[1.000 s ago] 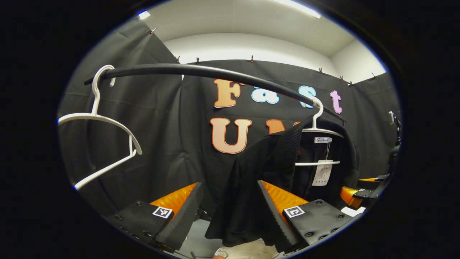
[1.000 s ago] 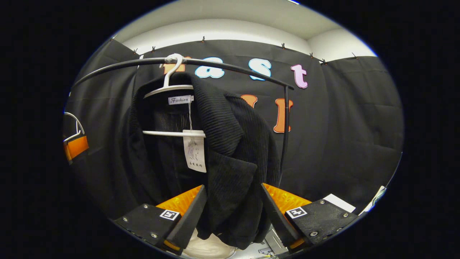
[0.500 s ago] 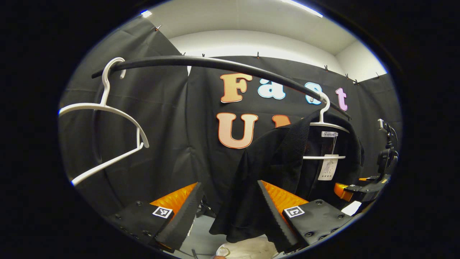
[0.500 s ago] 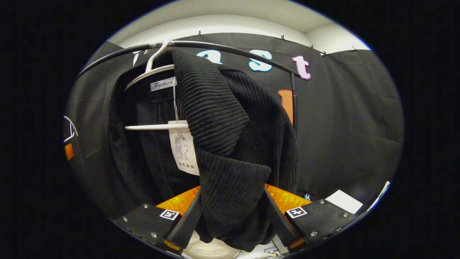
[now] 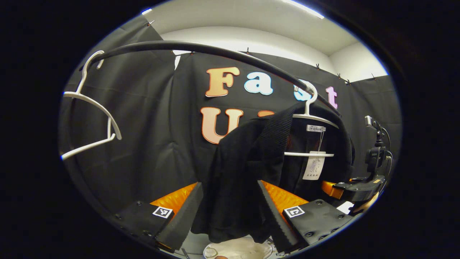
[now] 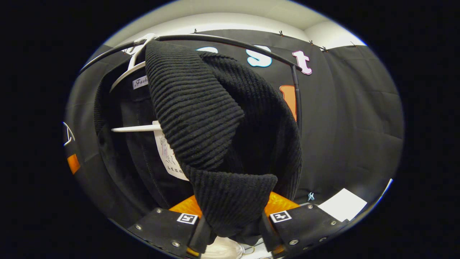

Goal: Grasp the clothes on the hanger with both hands and then place them into the laundry hamper below.

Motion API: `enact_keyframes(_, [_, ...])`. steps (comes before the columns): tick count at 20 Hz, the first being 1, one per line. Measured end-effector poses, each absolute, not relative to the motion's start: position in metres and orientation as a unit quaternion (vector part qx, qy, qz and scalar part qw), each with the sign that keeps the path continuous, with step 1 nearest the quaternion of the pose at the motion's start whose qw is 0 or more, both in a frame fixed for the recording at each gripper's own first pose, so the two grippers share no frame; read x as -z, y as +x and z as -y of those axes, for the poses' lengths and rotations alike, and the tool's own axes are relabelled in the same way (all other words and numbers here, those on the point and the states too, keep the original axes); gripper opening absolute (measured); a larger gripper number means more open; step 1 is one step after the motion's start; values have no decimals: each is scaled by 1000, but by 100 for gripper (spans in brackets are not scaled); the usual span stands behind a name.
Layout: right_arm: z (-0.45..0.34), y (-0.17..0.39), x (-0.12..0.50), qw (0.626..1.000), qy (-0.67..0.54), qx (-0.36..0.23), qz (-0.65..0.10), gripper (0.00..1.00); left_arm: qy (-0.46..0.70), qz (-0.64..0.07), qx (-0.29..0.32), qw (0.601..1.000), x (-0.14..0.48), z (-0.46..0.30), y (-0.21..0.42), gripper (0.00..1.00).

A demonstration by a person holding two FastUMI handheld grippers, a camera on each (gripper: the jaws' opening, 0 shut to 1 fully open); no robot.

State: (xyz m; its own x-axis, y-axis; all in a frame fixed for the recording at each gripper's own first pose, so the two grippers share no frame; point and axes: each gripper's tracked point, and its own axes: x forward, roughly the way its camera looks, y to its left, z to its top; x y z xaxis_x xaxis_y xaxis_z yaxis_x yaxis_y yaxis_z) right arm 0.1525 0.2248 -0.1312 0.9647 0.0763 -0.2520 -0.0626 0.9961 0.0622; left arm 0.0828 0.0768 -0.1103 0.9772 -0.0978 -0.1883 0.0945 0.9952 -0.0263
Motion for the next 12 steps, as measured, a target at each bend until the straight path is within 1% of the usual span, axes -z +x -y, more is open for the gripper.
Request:
enact_keyframes(1, [-222, 152, 131, 991, 29, -36, -128, 61, -8, -97, 53, 994, 115, -69, 89, 96])
enact_keyframes(2, [-221, 151, 131, 991, 31, -38, -128, 45, -7, -99, 60, 993, 121, -61, 95, 97])
enact_keyframes(3, [-221, 149, 130, 990, 31, -40, -129, 41, -5, -101, 65, 993, 127, -54, 101, 97])
enact_keyframes(4, [-220, 147, 130, 990, 31, -41, -129, 32, -1, -102, 67, 993, 135, -50, 107, 96])
enact_keyframes(5, [-219, 146, 129, 990, 29, -43, -129, 27, 2, -104, 66, 992, 143, -49, 113, 94])
enact_keyframes(6, [-219, 143, 128, 990, 27, -46, -128, 13, 7, -109, 63, 992, 153, -49, 120, 97])
enact_keyframes(7, [-218, 141, 127, 990, 23, -48, -128, 25, 11, -114, 61, 992, 161, -49, 126, 93])
enact_keyframes(8, [-219, 138, 126, 990, 18, -51, -129, 14, 14, -120, 62, 991, 171, -46, 132, 93])
enact_keyframes(9, [-219, 136, 125, 990, 13, -53, -128, 13, 18, -124, 61, 990, 179, -44, 139, 97])
enact_keyframes(10, [-219, 133, 124, 990, 8, -54, -128, 10, 19, -128, 64, 989, 188, -40, 147, 94])
enact_keyframes(12, [-217, 126, 119, 990, 2, -58, -127, 10, 14, -130, 64, 989, 199, -33, 155, 94])
